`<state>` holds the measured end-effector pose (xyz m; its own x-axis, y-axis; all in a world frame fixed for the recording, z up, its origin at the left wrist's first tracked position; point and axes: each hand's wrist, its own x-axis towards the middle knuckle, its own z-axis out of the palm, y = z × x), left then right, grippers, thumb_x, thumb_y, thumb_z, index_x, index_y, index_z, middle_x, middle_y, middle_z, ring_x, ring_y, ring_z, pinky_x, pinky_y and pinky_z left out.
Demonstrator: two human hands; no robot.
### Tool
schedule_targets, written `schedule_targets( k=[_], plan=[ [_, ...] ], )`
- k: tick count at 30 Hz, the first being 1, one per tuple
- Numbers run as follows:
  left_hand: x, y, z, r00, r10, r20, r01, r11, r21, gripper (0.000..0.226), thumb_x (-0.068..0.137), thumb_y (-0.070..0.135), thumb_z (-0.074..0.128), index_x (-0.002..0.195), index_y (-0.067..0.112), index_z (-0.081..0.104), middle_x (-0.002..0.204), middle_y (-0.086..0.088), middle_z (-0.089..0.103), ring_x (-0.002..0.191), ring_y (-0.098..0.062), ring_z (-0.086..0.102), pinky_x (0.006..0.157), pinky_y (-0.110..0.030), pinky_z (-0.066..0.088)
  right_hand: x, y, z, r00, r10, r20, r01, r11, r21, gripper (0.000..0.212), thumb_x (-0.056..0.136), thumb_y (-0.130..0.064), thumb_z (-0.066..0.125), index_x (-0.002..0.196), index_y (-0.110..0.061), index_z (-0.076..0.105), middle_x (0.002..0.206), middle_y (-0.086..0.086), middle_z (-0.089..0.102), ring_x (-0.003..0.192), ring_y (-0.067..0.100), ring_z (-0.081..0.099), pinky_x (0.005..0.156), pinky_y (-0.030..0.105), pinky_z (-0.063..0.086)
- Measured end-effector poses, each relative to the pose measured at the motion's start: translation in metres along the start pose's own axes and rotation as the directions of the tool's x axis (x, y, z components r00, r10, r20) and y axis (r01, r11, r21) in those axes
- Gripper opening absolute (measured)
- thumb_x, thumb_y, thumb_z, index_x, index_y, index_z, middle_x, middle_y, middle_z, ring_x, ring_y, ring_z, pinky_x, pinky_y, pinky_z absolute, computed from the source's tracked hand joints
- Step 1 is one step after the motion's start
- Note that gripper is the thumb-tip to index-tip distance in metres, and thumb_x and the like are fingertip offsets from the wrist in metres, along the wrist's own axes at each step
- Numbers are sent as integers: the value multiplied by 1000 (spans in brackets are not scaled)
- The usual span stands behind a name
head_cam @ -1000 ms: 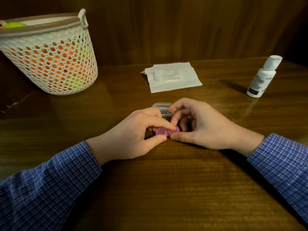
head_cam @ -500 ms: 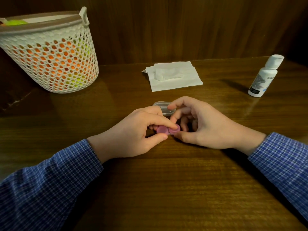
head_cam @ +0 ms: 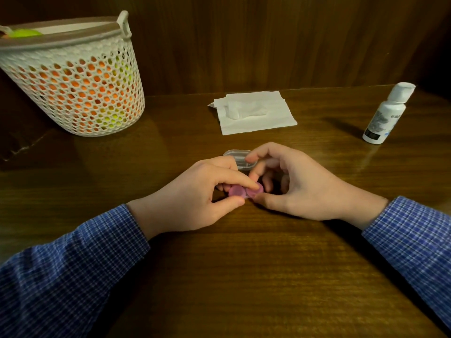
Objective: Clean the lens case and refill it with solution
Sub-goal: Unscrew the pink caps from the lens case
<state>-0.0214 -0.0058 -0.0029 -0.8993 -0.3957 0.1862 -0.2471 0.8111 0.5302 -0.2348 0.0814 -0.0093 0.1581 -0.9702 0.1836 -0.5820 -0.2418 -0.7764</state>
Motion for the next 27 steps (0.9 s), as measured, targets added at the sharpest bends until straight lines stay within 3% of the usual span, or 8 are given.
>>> schedule_targets(
  k=[8, 14, 18, 20, 22, 25, 27],
  plan=[
    [1, 1, 0, 1000, -2, 2, 2, 1000, 3, 39, 94, 23, 70, 131, 32, 68, 101, 12, 60, 96, -12, 59, 78, -36, 53, -1, 0, -2, 998, -36, 41, 37, 999, -4, 58, 85, -10, 79, 134, -23, 51, 106, -9, 71, 92, 11, 66, 70, 10, 50],
    [1, 1, 0, 1000, 3, -6, -3, 1000, 10, 37, 94, 23, 70, 129, 32, 69, 100, 13, 60, 95, -10, 59, 78, -35, 54, -1, -2, 3, 998, -48, -41, 42, 991, -126, 56, 77, -33, 85, 125, -28, 56, 98, -15, 69, 94, 2, 66, 81, 19, 55],
    [1, 1, 0, 1000, 9, -11, -9, 1000, 16, 38, 93, 23, 71, 130, 33, 69, 100, 13, 59, 96, -9, 58, 80, -32, 53, -1, 0, 1, 999, -29, -30, 27, 997, -68, 51, 80, -20, 85, 124, -22, 59, 99, -11, 69, 89, 6, 67, 67, 10, 51],
    [1, 1, 0, 1000, 9, -20, -9, 1000, 12, 40, 94, 22, 71, 132, 32, 67, 100, 14, 59, 95, -10, 58, 80, -29, 53, -1, 0, 1, 999, -28, -19, 28, 999, -33, 49, 82, -15, 84, 124, -21, 59, 100, -10, 70, 90, 8, 68, 67, 9, 50],
    [1, 1, 1, 999, 7, -35, -7, 1000, 9, 48, 93, 22, 72, 139, 31, 61, 100, 16, 59, 94, -11, 59, 78, -28, 53, -1, 0, -1, 999, -41, -21, 41, 999, -10, 47, 83, -13, 82, 124, -20, 59, 101, -8, 70, 91, 12, 69, 73, 16, 54],
    [2, 1, 2, 999, -7, -52, 5, 999, -38, 64, 92, 20, 74, 149, 29, 48, 100, 17, 64, 95, -12, 65, 80, -29, 55, -1, 0, -6, 998, -56, -28, 57, 998, 8, 46, 85, -14, 80, 126, -20, 60, 102, -5, 72, 93, 18, 70, 86, 37, 59],
    [1, 1, 2, 998, -9, -63, 5, 999, -48, 65, 91, 21, 75, 148, 27, 44, 97, 13, 66, 93, -13, 66, 79, -29, 56, -1, 1, -12, 999, -33, -35, 35, 998, 48, 46, 87, -13, 77, 128, -20, 60, 101, -3, 72, 95, 19, 70, 86, 46, 59]
  ],
)
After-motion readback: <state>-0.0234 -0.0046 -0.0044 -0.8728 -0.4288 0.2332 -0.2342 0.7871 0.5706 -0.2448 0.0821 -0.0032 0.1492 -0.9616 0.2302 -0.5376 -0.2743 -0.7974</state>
